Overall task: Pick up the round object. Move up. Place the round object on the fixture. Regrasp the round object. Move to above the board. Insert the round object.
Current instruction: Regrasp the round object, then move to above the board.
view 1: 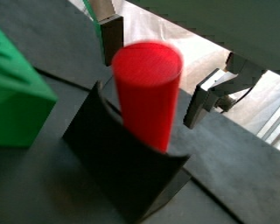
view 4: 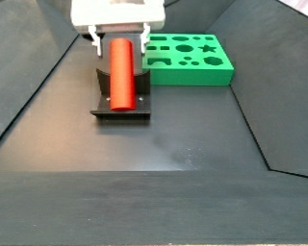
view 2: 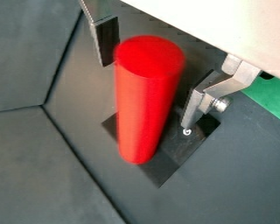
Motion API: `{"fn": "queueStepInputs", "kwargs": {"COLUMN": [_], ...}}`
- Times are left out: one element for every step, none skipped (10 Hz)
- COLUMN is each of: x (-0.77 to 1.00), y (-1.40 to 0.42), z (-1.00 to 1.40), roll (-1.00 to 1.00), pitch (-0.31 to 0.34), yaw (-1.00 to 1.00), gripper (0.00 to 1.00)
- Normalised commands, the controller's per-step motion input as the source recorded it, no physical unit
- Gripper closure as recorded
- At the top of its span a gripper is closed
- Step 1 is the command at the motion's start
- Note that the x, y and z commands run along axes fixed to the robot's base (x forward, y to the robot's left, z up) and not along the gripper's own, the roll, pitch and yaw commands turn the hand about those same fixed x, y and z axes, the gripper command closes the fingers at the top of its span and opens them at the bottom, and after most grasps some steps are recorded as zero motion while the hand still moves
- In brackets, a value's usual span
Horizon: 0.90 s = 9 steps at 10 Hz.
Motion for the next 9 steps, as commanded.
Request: {"fn": "queueStepInputs", "kwargs": {"x": [0.07,0.0,-0.2,-0.2,-0.2,-0.19,-0.18,-0.18,-0.17], "y": [0.0,0.0,0.07,0.07,0.07,0.07,0.06,0.06,0.06], "z": [-0.2,0.0,1.0,1.0,1.0,1.0,1.0,1.0,1.0], "roll": [0.07,0.0,-0.01,-0.02,-0.07,-0.08,-0.08,-0.07,-0.06], "pitch": [-0.006,0.0,0.296,0.29,0.242,0.207,0.165,0.105,0.059], "yaw": [-0.03,0.0,-0.05,-0.04,0.05,0.1,0.14,0.17,0.17], "gripper": [0.0,1.0,1.0,1.0,1.0,1.0,1.0,1.0,1.0]}}
